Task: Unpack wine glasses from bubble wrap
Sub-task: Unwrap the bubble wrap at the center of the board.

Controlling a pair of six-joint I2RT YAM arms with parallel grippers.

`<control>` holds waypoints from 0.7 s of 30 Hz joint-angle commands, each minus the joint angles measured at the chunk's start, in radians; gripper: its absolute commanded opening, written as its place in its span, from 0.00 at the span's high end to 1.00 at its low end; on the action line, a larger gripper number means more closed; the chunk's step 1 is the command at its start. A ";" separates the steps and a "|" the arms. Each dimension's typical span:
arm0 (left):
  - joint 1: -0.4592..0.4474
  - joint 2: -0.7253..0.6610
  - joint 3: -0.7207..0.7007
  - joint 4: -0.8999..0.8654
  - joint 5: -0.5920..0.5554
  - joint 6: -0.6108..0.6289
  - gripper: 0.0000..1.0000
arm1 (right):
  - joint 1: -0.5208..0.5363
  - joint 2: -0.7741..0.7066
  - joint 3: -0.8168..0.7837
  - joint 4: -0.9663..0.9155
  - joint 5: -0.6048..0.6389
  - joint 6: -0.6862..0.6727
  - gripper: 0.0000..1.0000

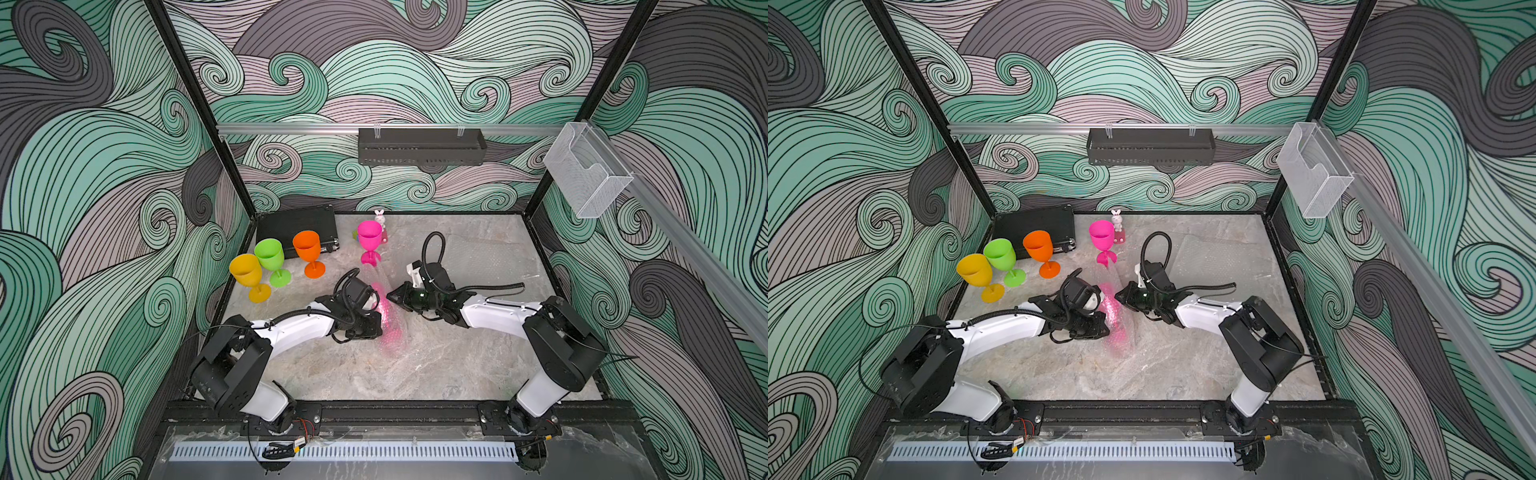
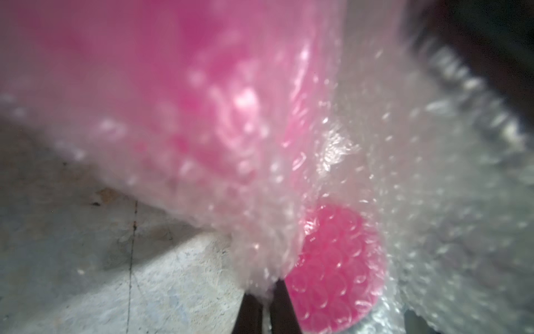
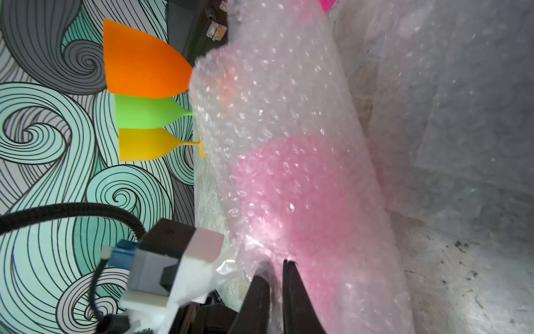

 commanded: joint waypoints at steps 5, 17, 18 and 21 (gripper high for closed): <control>0.000 -0.013 0.054 -0.061 0.009 0.009 0.84 | -0.005 -0.044 -0.059 0.034 0.037 -0.012 0.86; 0.054 -0.087 0.052 -0.135 0.002 0.053 0.75 | -0.007 -0.227 -0.120 -0.078 0.117 -0.103 0.87; 0.065 -0.099 0.049 -0.144 0.005 0.053 0.72 | -0.007 -0.253 -0.127 -0.098 0.129 -0.114 0.87; 0.102 -0.128 0.039 -0.144 0.033 0.048 0.65 | -0.006 -0.324 -0.146 -0.167 0.166 -0.152 0.88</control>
